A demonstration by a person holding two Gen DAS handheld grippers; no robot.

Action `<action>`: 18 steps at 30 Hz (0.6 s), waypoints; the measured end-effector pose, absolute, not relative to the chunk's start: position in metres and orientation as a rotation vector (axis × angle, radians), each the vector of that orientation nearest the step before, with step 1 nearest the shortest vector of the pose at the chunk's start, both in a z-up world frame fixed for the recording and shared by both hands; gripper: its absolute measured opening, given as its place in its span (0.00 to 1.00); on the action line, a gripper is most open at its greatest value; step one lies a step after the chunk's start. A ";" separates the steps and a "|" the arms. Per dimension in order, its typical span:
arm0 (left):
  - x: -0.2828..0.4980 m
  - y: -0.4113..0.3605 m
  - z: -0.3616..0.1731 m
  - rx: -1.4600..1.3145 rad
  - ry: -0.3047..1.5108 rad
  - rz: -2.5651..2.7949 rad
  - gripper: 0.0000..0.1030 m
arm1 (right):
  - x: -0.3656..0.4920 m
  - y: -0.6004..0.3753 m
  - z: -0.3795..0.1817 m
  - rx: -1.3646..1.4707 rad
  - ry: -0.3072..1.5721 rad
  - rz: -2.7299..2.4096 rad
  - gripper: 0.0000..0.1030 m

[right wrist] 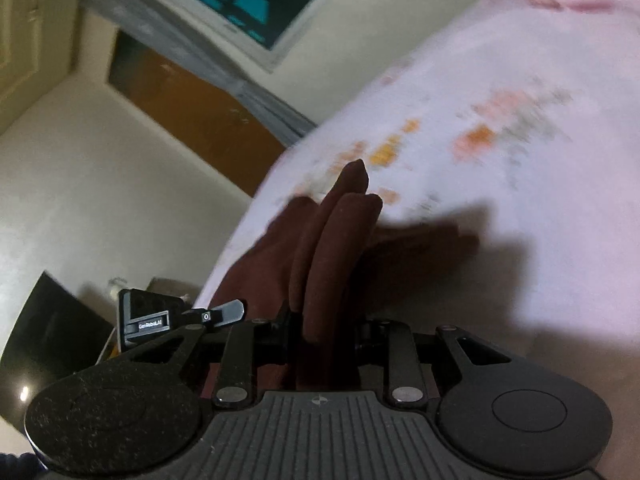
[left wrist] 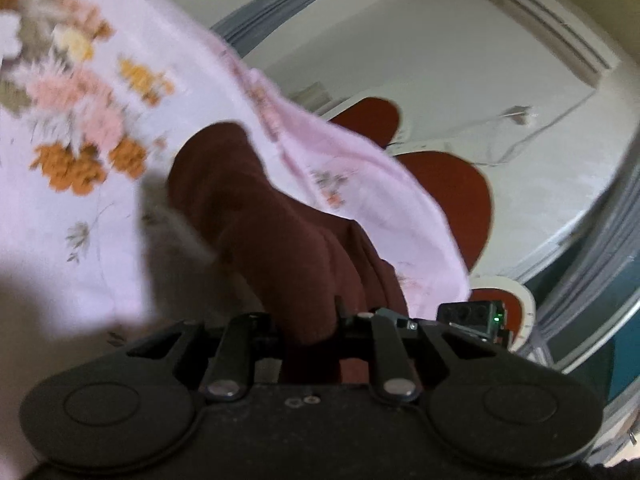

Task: Fold small clothes

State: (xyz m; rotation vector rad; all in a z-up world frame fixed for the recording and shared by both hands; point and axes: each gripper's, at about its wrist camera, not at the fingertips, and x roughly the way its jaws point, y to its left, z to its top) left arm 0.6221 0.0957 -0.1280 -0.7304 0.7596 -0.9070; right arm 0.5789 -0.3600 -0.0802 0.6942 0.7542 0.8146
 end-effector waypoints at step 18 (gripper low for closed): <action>0.533 0.183 0.002 -0.601 0.494 -0.909 0.18 | 0.562 -0.265 0.019 0.737 0.579 1.076 0.26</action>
